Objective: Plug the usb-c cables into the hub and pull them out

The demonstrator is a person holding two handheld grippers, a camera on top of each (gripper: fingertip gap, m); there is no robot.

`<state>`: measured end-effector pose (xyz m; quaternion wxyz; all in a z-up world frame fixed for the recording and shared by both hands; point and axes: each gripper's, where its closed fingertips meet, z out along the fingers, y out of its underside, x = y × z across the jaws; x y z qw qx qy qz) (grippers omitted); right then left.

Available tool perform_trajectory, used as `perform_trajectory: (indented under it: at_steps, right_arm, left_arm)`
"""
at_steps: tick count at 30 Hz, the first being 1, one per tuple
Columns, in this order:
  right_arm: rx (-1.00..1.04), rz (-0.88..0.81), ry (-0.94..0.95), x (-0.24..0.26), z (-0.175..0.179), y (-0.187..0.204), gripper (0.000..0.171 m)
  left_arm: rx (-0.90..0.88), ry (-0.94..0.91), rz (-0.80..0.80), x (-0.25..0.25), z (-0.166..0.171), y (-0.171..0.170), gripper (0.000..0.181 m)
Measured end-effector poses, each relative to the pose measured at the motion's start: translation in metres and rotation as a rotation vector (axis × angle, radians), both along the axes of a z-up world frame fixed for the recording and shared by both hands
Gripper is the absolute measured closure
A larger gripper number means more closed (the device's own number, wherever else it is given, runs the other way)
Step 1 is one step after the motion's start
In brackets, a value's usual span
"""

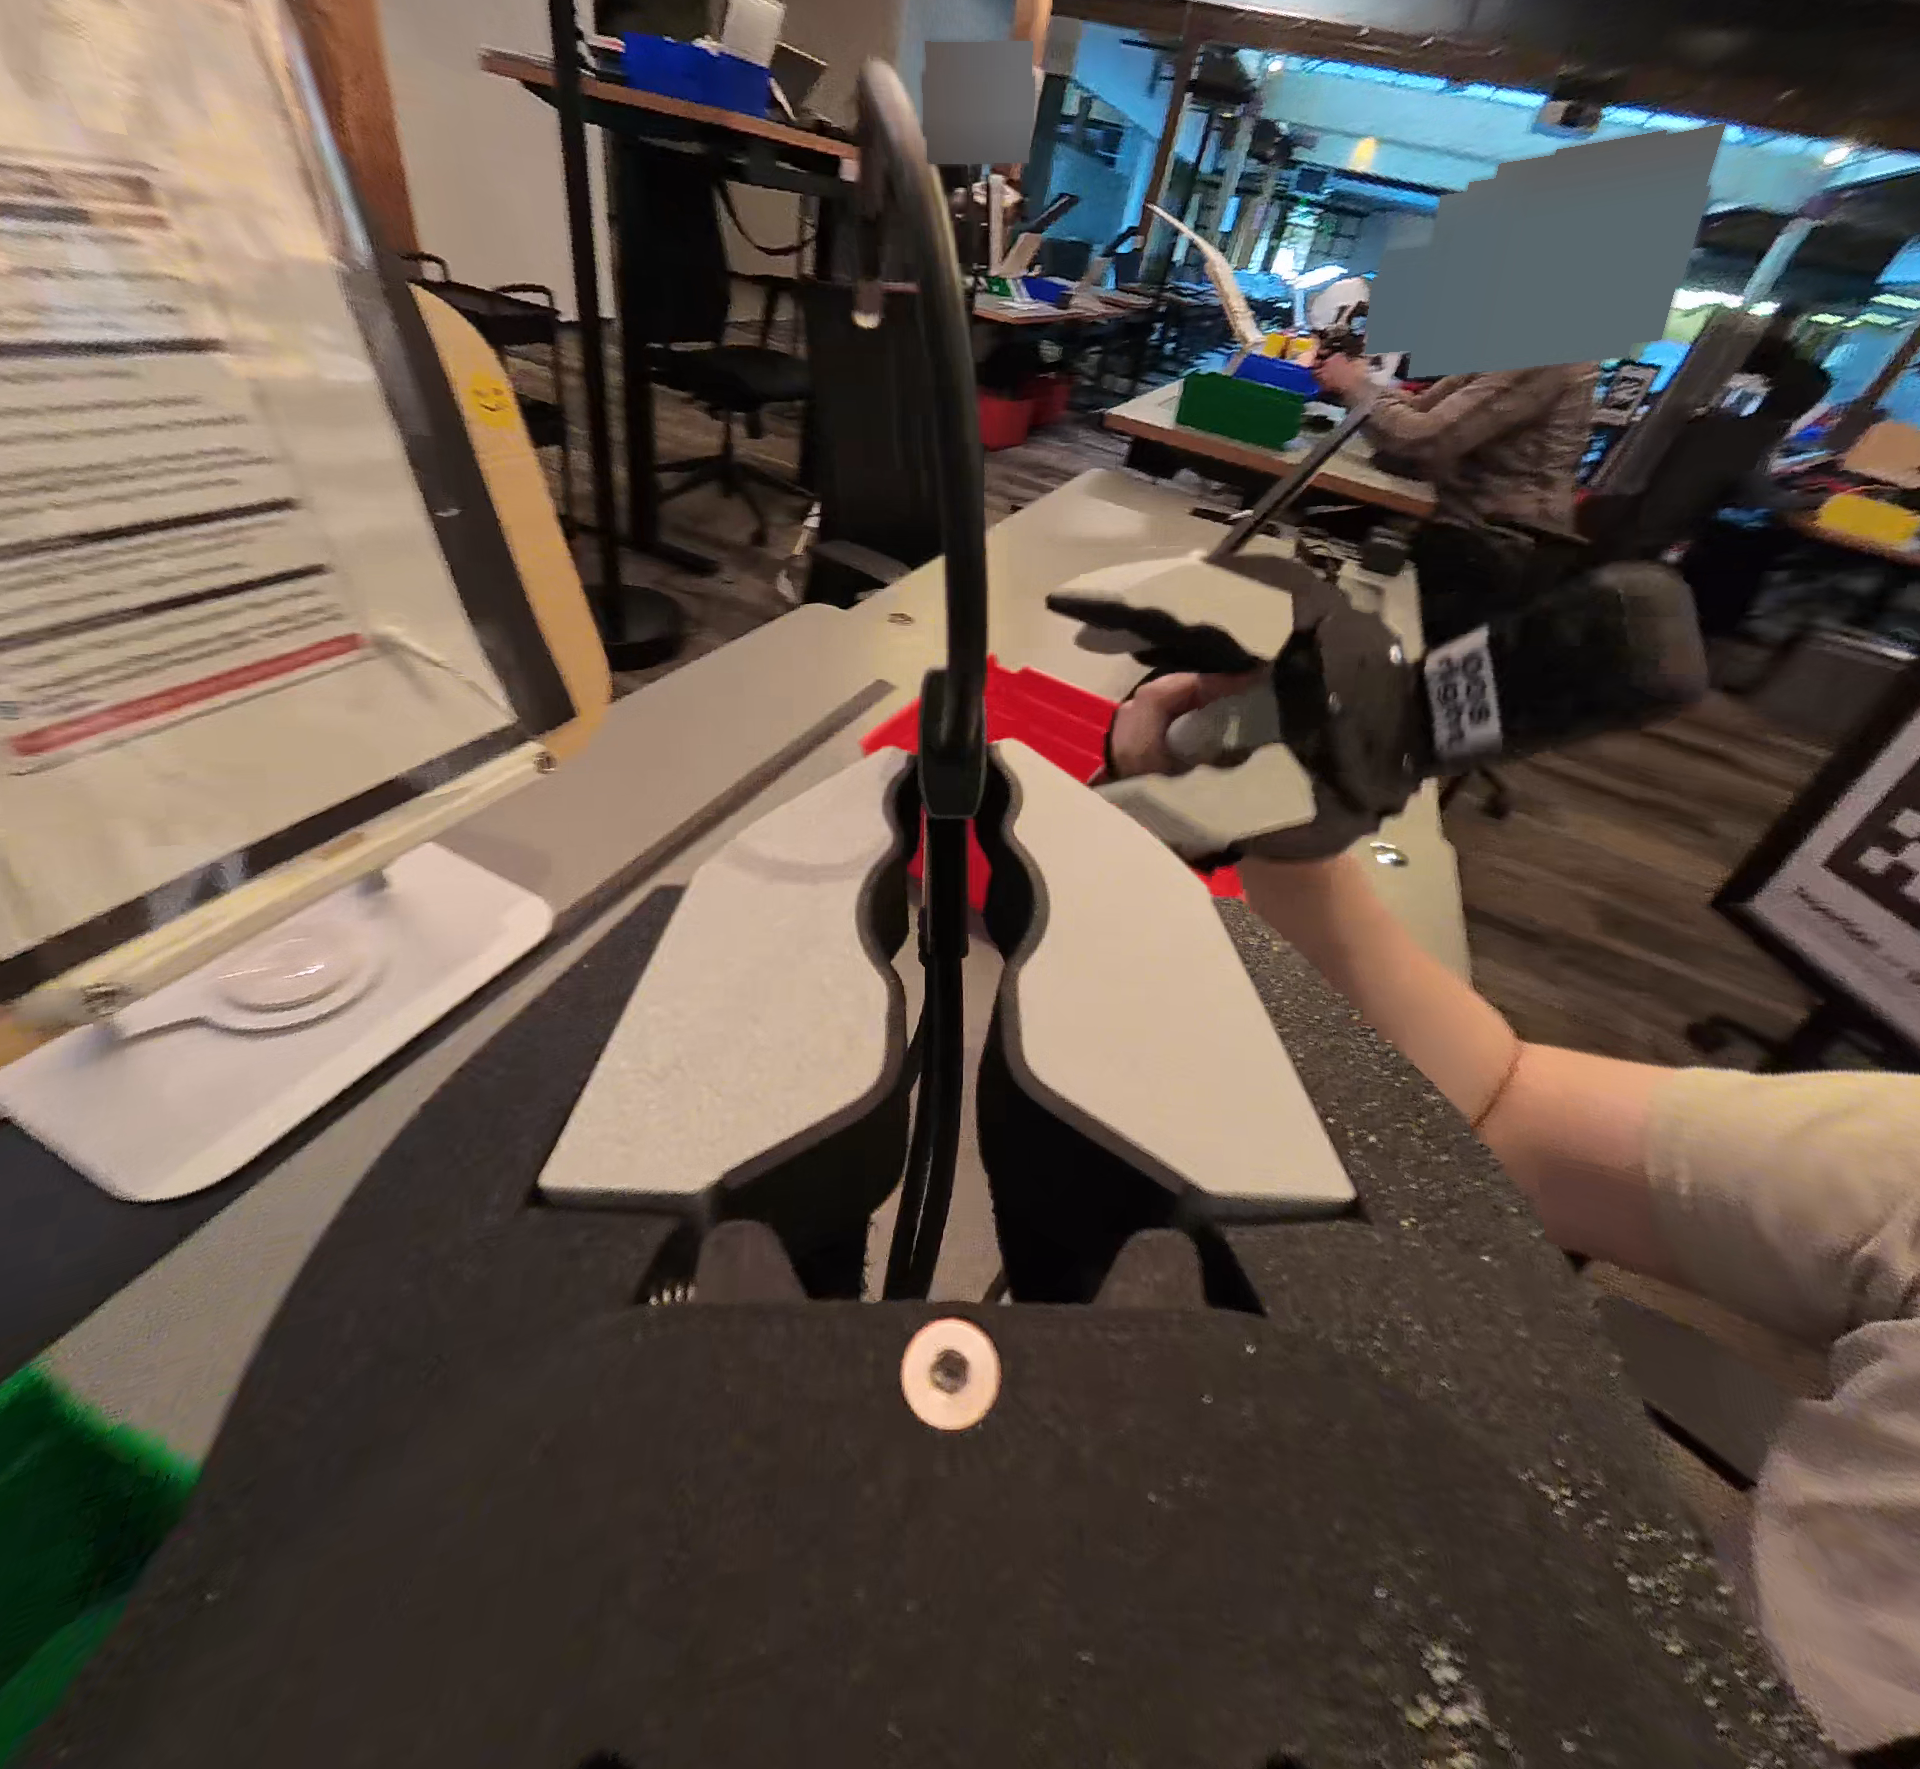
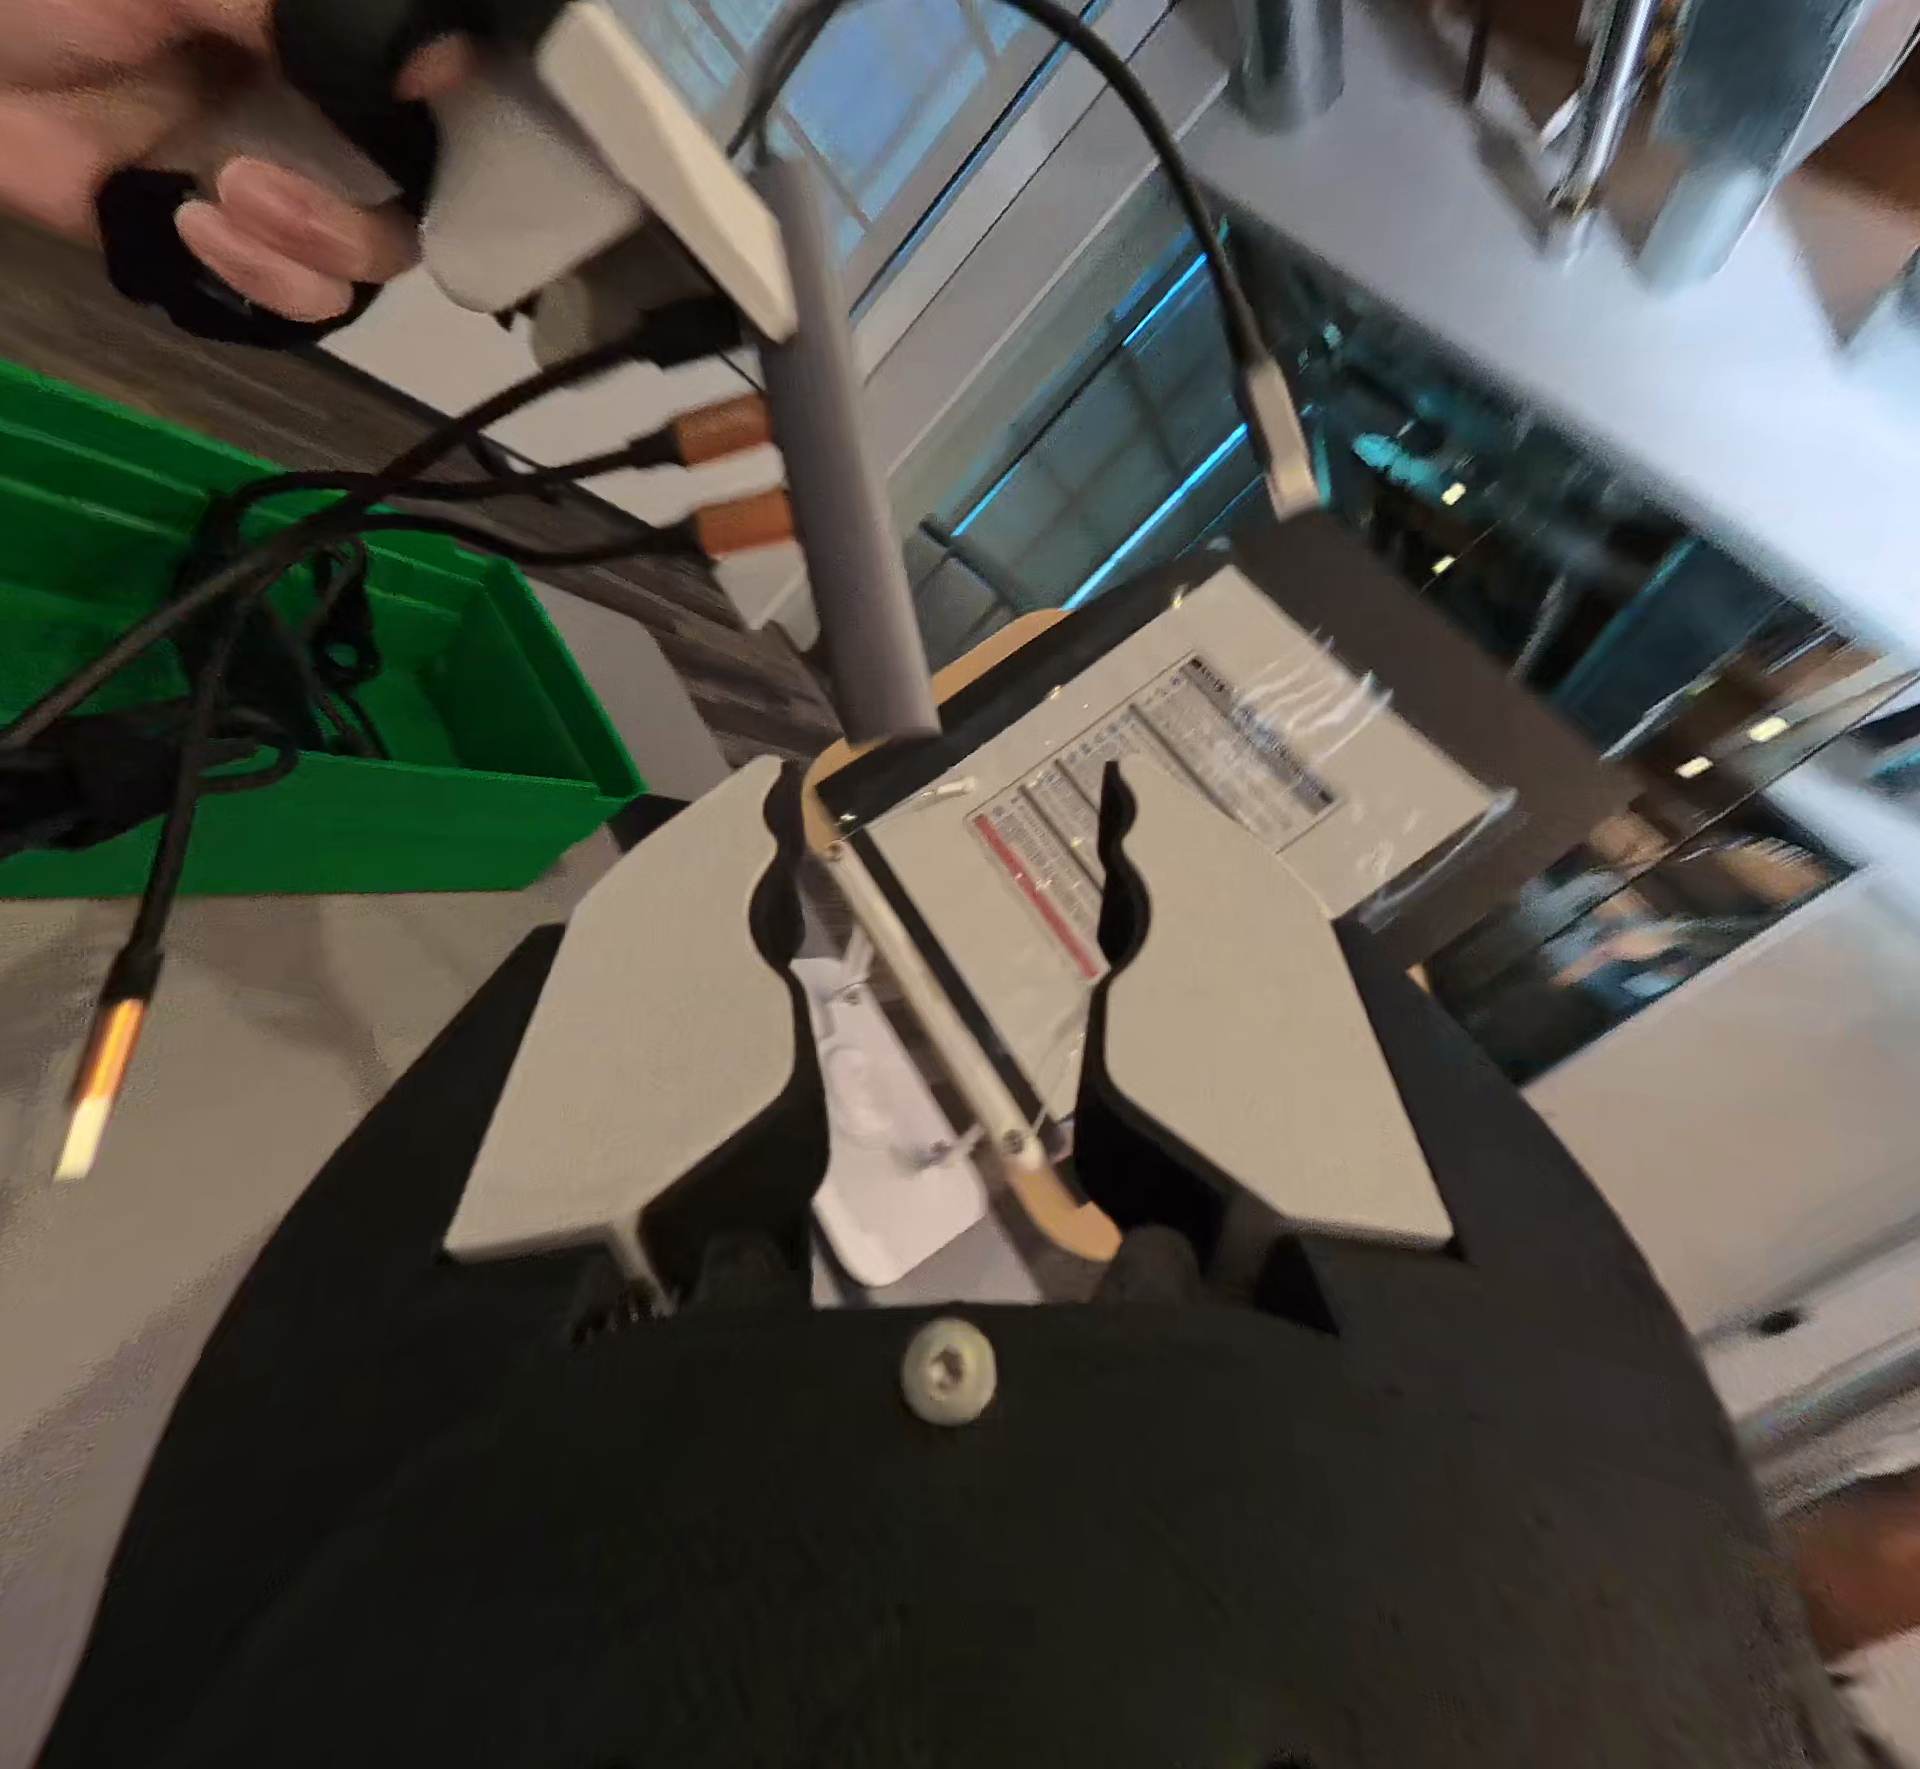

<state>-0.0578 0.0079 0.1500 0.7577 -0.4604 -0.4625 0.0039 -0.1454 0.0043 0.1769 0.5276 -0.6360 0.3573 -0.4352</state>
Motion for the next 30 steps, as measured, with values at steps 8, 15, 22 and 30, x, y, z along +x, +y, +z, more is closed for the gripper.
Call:
perform_trajectory:
  at_steps: [8, 15, 22, 30]
  right_arm:
    - [0.507, -0.412, -0.169, -0.014, -0.001, 0.008, 0.126]
    - [0.734, -0.49, -0.122, -0.004, 0.019, -0.017, 0.149]
    - [0.525, -0.449, -0.04, 0.015, 0.025, -0.005, 0.151]
    - [0.258, -0.306, -0.109, 0.037, 0.018, 0.005, 0.152]
  left_arm:
    - [-0.216, -0.184, -0.209, 0.041, -0.007, -0.011, 0.172]
    - [-0.325, -0.297, -0.363, 0.052, -0.002, -0.023, 0.166]
    - [-0.206, -0.192, -0.333, 0.031, 0.009, -0.037, 0.14]
    - [0.107, -0.09, -0.089, -0.011, 0.028, -0.044, 0.135]
